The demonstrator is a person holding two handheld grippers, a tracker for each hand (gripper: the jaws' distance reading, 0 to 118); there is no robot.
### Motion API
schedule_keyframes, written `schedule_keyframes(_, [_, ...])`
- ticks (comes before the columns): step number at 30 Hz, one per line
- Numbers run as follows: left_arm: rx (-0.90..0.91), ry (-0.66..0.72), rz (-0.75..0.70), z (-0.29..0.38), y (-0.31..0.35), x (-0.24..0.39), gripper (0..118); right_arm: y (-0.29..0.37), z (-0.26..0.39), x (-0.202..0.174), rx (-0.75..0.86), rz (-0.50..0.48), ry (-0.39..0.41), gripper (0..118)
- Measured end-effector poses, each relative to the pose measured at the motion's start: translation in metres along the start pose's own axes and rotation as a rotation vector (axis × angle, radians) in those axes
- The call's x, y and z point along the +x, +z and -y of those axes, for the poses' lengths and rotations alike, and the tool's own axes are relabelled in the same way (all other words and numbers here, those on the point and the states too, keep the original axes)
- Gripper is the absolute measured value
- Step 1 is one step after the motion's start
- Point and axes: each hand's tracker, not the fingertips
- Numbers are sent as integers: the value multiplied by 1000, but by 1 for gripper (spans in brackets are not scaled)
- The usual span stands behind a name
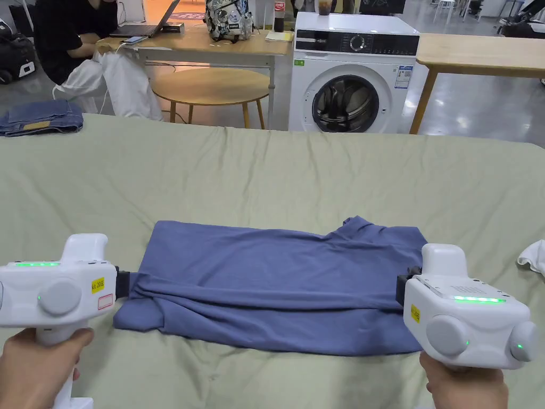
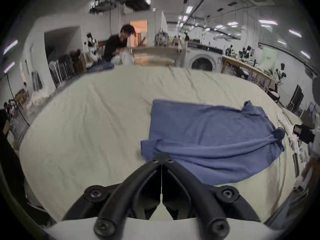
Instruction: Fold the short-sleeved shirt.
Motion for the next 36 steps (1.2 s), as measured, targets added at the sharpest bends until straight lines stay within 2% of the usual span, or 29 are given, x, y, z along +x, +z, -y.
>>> schedule_keyframes(5, [-230, 47, 48, -13, -43, -20, 0, -8, 4, 1, -35, 6, 12, 0])
schedule_keyframes(6, [-257, 47, 58, -15, -52, -22, 6, -8, 6, 1, -42, 8, 13, 0])
schedule_keyframes(7, [-287, 39, 59, -15, -59, -23, 30, -9, 7, 1, -48, 10, 15, 0])
schedule_keyframes(8, [-302, 36, 71, -13, -62, -22, 41, -10, 8, 2, -53, 12, 18, 0])
schedule_keyframes(10, [-310, 43, 56, -13, -72, -22, 63, -13, 12, 3, -65, 13, 23, 0])
schedule_keyframes(11, [-324, 49, 44, -12, -78, -22, 68, -15, 14, 4, -73, 15, 27, 0])
schedule_keyframes(14, [-387, 51, -6, -2, -89, -17, 68, -18, 19, 6, -96, 13, 27, 0])
schedule_keyframes(16, [-387, -7, -26, 4, -91, -11, 67, -21, 22, 6, -108, 14, 31, 0])
schedule_keyframes(18, [-370, -31, -67, 6, -87, -2, 60, -21, 24, 6, -118, 14, 35, 0])
schedule_keyframes(20, [-374, -31, -82, 5, -85, 3, 33, -21, 26, 8, -125, 14, 36, 0])
schedule_keyframes(22, [-365, -90, -78, 7, -80, 8, 4, -21, 27, 12, -131, 18, 33, 0])
schedule_keyframes(32, [-222, 33, 38, 18, -30, -22, 2, -14, 17, 64, -150, 25, -20, 0])
schedule_keyframes(36, [-188, 28, 48, 24, -18, -21, 2, -29, 15, 84, -264, -21, -28, 0])
